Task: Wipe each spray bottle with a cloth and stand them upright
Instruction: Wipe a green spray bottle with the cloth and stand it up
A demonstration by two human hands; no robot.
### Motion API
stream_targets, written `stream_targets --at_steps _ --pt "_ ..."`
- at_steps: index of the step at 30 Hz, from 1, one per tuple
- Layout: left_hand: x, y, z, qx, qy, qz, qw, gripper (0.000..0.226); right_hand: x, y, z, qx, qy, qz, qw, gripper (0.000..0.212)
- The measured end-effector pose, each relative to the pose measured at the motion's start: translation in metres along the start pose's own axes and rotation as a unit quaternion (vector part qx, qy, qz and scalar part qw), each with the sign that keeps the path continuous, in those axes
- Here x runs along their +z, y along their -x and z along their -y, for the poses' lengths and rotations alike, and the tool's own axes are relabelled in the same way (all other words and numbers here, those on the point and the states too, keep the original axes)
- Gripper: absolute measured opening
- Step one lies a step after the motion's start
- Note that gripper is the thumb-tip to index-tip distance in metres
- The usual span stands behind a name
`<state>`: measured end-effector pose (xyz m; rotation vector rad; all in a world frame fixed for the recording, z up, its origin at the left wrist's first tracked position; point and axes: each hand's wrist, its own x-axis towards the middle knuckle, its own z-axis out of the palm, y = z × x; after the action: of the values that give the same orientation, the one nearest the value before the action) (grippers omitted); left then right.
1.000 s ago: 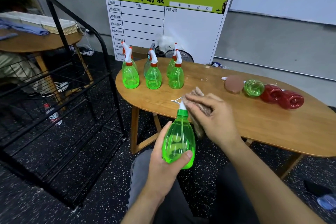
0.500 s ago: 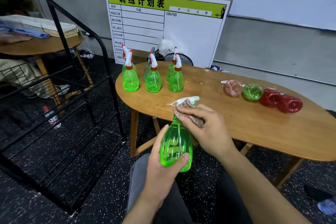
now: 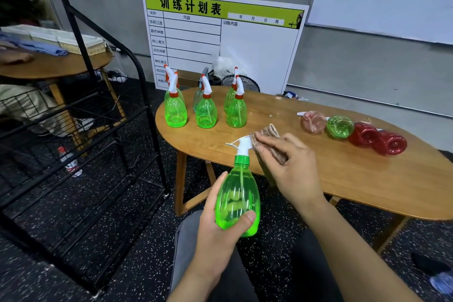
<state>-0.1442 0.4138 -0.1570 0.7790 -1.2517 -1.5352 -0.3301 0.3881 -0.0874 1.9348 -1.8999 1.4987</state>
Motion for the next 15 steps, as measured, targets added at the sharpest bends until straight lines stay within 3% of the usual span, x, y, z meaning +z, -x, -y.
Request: stream_targets --at_steps 9,15 --pt "-0.001 -0.003 -0.002 -0.004 -0.006 -0.022 1.0 0.08 -0.017 0.025 -0.029 -0.075 0.094 0.067 0.99 0.031" --pt "0.002 -0.001 -0.004 -0.006 -0.005 -0.013 1.0 0.083 -0.016 0.006 -0.017 -0.064 0.049 -0.002 0.997 0.033"
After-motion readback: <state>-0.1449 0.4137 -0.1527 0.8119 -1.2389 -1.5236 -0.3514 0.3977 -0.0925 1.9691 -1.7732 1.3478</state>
